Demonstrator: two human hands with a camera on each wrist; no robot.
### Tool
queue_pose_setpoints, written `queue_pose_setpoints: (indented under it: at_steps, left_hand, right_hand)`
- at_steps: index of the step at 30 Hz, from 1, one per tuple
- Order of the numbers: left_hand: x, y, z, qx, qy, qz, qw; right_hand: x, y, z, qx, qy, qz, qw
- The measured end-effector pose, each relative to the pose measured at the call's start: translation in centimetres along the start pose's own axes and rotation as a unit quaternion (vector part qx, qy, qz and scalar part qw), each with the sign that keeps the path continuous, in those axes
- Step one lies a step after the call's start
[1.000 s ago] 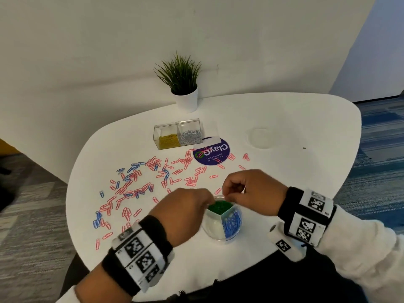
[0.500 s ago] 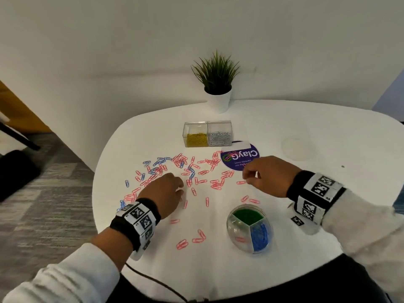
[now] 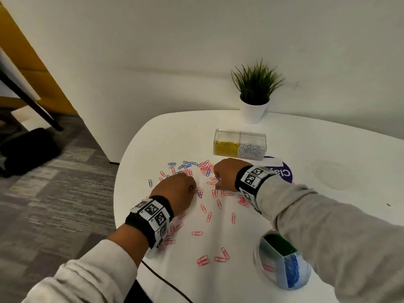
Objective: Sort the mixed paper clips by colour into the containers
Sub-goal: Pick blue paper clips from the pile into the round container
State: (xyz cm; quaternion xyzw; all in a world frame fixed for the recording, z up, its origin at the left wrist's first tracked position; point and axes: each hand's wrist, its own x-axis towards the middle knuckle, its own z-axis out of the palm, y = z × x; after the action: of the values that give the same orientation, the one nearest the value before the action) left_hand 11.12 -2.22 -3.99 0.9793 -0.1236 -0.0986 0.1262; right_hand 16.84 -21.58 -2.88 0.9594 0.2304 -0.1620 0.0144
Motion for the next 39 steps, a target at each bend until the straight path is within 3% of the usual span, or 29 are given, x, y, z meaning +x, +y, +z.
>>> queue_pose_setpoints:
  at_steps: [10, 14, 17, 20, 22, 24, 26, 27, 28, 30, 31, 32, 34, 39]
  left_hand:
    - [1.1, -0.6, 0.6, 0.016, -0.024, 0.056, 0.998]
    - [1.2, -0.8, 0.5, 0.035, -0.023, 0.070, 0.997]
    - [1.2, -0.6, 0.5, 0.058, -0.019, 0.086, 0.994]
    - [1.0, -0.5, 0.8, 0.070, -0.013, 0.101, 0.992]
    - [1.0, -0.6, 0.9, 0.063, -0.007, 0.104, 0.993]
    - [1.1, -0.7, 0.9, 0.054, -0.005, 0.110, 0.992]
    - [1.1, -0.8, 1.0, 0.057, -0.008, 0.120, 0.991]
    - [1.1, -0.9, 1.0, 0.062, -0.006, 0.125, 0.990]
    - [1.2, -1.0, 1.1, 0.067, -0.002, 0.131, 0.989]
    - [1.1, -1.0, 1.3, 0.080, 0.011, 0.147, 0.986]
    - [1.0, -1.0, 1.3, 0.086, 0.019, 0.158, 0.984]
    - [0.9, -0.9, 1.4, 0.091, 0.025, 0.170, 0.981]
    - [0.7, -0.6, 1.3, 0.099, 0.028, 0.186, 0.977]
    - [0.7, -0.5, 1.3, 0.124, 0.025, 0.207, 0.970]
  right_hand:
    - [0.5, 1.4, 2.0, 0.112, 0.027, 0.030, 0.993]
    - [-0.2, 2.1, 0.6, 0.238, 0.084, 0.072, 0.965]
    - [-0.6, 2.5, -0.4, 0.425, 0.110, 0.096, 0.893]
    - [-0.2, 2.8, -1.1, 0.617, 0.111, 0.114, 0.771]
    - [0.5, 2.6, -1.4, 0.689, 0.108, 0.124, 0.706]
    - [1.2, 2.1, -1.5, 0.731, 0.088, 0.149, 0.661]
    - [2.2, 1.7, -1.4, 0.739, 0.058, 0.181, 0.647]
    - [2.7, 1.5, -1.3, 0.717, 0.044, 0.187, 0.670]
    - [3.2, 1.3, -1.1, 0.660, 0.038, 0.180, 0.729]
    - [4.0, 1.0, -0.8, 0.404, 0.037, 0.103, 0.908]
    - [4.3, 0.7, -0.7, 0.260, 0.035, 0.049, 0.964]
    - [4.4, 0.4, -0.6, 0.158, 0.029, 0.009, 0.987]
    - [4.4, 0.2, -0.5, 0.068, 0.016, -0.033, 0.997]
    - [4.6, 0.8, -0.2, 0.013, 0.016, -0.050, 0.999]
